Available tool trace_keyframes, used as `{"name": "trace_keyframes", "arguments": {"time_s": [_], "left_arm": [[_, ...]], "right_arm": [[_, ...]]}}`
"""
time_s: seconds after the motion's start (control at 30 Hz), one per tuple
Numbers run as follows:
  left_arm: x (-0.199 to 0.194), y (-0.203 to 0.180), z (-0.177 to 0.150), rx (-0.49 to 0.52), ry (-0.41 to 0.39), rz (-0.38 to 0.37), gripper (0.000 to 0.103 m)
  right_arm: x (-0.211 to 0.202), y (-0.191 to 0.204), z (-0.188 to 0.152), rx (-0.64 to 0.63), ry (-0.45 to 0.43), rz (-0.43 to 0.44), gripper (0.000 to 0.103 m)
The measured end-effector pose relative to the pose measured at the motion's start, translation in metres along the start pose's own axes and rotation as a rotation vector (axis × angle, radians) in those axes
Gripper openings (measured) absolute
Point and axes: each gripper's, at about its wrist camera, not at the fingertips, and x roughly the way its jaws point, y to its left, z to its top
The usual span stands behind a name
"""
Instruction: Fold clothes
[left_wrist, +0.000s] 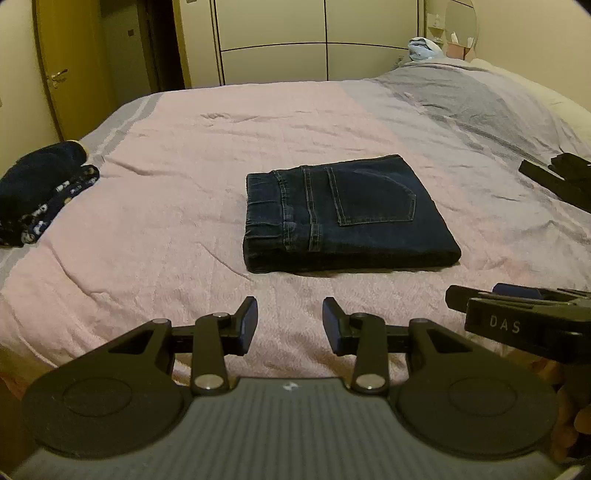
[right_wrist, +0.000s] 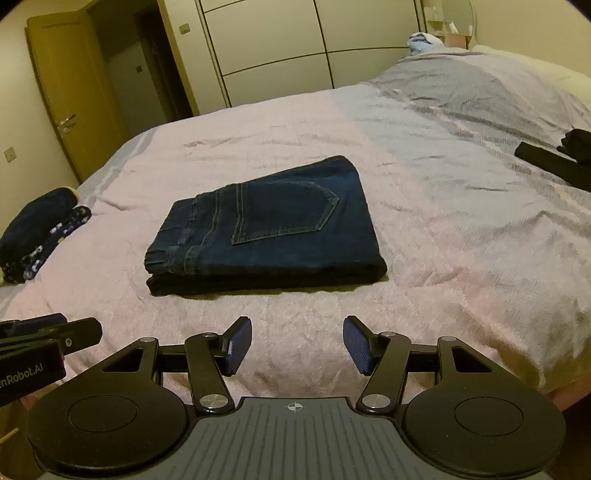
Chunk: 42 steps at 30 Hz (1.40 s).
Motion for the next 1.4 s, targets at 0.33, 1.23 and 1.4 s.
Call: {"name": "trace_keyframes", "arguments": {"time_s": [0.33,1.23,1.4], "left_arm": [[0.06,0.033,0.045,0.026,-0.057,-0.178,0.007],[0.235,0.017,0.114,0.176,-0.044,-0.241,0.002],[0.229,0.021,0.097,0.141,0.02,-0.199,0.003]], "right_arm": [[0.047,-0.038,0.032,0.07,0.019,-0.024,0.059],[0.212,-0.019,0.112,-0.094,0.003,0.01,0.017],[0.195,-0.03,0.088,-0.1,0.036,-0.013,0.017]]}}
